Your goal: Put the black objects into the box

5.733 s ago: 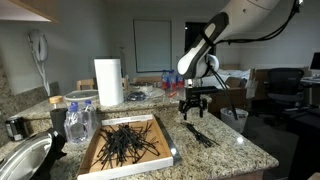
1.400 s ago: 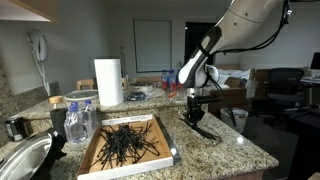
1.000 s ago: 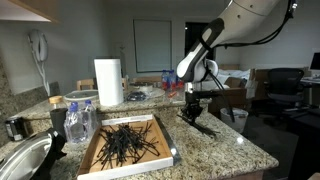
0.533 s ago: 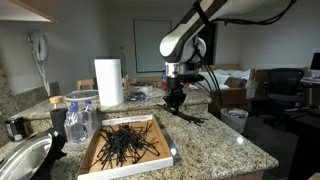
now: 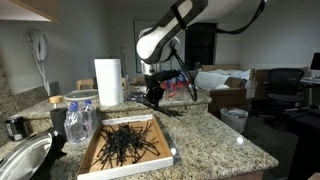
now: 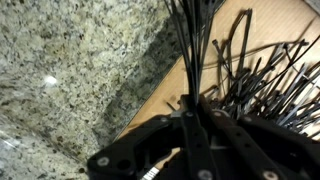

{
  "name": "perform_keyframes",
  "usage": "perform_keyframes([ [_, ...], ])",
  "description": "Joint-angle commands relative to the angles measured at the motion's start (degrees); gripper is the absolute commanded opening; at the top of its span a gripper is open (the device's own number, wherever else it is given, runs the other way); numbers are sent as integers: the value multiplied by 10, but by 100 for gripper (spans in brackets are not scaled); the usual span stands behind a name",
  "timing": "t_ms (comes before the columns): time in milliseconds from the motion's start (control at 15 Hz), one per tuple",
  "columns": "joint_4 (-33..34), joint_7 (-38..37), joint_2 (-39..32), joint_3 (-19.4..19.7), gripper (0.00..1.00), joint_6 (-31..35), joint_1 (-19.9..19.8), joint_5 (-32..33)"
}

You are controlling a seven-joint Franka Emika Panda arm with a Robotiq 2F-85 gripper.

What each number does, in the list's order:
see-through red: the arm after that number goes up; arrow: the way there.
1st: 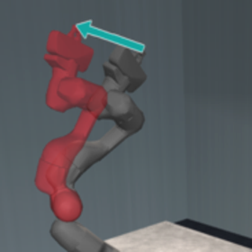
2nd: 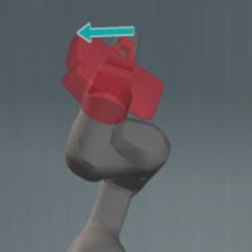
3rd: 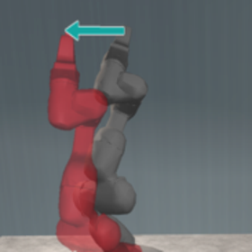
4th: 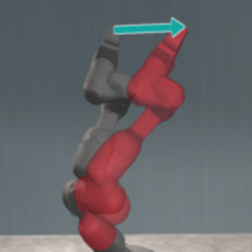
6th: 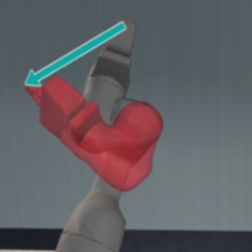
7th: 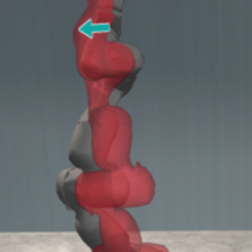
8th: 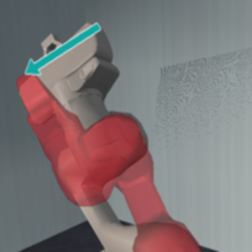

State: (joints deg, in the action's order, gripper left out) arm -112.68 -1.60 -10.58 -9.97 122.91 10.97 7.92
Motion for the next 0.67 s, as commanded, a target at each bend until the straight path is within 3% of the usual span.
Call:
perform_keyframes([
  [0,121,-18,-112,1,8,-35,27,43],
  [333,259,0,-234,4,8,-109,75,46],
  [600,341,9,-282,0,8,-165,105,38],
])
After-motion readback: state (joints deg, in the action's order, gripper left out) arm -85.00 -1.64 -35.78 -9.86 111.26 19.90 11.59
